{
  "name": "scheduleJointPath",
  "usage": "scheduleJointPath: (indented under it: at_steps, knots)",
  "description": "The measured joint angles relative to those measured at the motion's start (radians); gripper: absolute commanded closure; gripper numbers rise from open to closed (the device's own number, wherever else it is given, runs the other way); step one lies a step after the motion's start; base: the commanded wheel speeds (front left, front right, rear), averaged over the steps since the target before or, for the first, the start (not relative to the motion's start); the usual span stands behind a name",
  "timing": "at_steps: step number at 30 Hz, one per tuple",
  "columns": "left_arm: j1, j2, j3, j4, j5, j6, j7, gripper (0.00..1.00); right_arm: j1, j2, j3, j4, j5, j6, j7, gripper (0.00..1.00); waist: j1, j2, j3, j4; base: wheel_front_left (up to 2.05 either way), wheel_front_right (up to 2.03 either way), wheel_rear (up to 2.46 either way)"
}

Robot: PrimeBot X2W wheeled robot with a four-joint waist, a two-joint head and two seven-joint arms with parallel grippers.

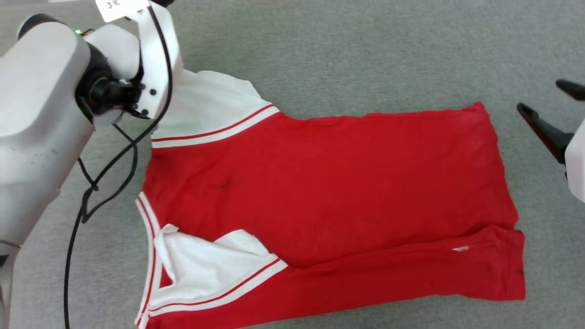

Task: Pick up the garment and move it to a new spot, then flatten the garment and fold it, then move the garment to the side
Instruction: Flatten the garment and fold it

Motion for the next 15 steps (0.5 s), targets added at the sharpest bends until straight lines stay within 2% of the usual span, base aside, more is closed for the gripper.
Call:
scheduleJointPath:
  at_steps: [5,8,9,15]
  knots:
    - [0.0,-0.016,-0.007,-0.056,-0.002,-0.008,-0.018,1.0,-0.112,-0.09,0.159,0.056,0.133,0.0,0.237,0.0,0.0,0.0,-0.006,0.049,0.0,0.0,0.0]
    - [-0.001,-0.018,-0.01,-0.086,-0.002,-0.009,-0.028,1.0,-0.173,-0.106,0.216,0.096,0.173,0.0,0.318,0.0,0.0,0.0,0.005,0.074,0.0,0.0,0.0]
    - [-0.001,-0.021,-0.018,-0.116,0.002,-0.011,-0.043,1.0,-0.223,-0.102,0.245,0.151,0.194,0.0,0.354,0.0,0.0001,0.0,0.025,0.093,0.0,0.0,0.0]
    - [-0.009,-0.024,-0.035,-0.164,0.009,-0.017,-0.063,1.0,-0.286,-0.067,0.311,0.256,0.192,0.0,0.344,0.0,0.0,0.0,0.065,0.128,0.0,0.0,0.0]
